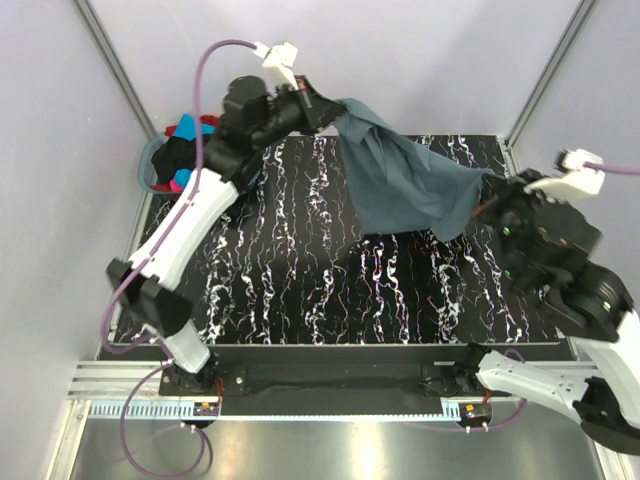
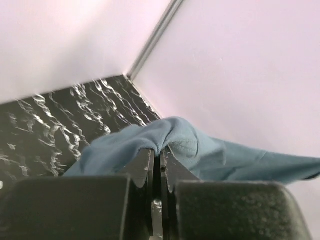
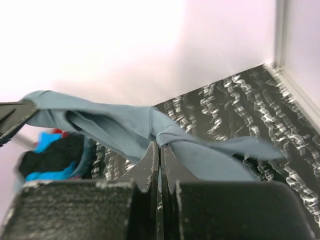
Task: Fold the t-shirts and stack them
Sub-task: Flatten the tshirt out
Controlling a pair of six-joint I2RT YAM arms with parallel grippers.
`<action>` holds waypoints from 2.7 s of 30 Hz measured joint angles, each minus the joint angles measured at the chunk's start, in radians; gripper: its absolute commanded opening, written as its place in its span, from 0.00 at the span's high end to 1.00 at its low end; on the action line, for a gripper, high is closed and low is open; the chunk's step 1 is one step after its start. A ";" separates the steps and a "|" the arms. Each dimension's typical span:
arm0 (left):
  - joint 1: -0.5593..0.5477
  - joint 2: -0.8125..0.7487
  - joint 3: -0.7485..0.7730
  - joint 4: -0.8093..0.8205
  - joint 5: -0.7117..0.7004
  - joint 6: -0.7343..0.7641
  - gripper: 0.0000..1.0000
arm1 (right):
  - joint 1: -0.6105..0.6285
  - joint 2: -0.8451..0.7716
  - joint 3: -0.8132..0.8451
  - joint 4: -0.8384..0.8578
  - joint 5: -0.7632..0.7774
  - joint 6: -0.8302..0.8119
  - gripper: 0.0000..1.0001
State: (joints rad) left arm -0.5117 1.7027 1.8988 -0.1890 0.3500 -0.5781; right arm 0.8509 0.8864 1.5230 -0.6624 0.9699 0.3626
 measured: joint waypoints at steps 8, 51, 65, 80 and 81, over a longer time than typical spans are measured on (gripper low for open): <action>0.145 0.038 -0.154 0.052 0.066 0.087 0.83 | 0.000 -0.190 -0.382 0.010 -0.202 0.216 1.00; -0.143 0.194 -0.669 -0.225 -0.287 0.054 0.62 | -0.188 0.035 -0.785 0.223 -0.360 0.519 0.48; 0.131 0.778 0.271 -0.397 -0.220 0.151 0.53 | -0.200 -0.031 -0.833 0.185 -0.379 0.488 0.47; 0.122 -0.037 -0.484 -0.329 -0.182 0.176 0.46 | -0.208 0.521 -0.807 0.510 -0.892 0.453 0.47; 0.140 -0.046 -0.502 -0.323 -0.191 0.173 0.49 | -0.208 0.549 -0.803 0.545 -0.914 0.454 0.47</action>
State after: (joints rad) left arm -0.3721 1.6566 1.3964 -0.5117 0.1593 -0.4049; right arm 0.6430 1.4349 0.7200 -0.1177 0.0563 0.8162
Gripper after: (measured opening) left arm 0.545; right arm 0.526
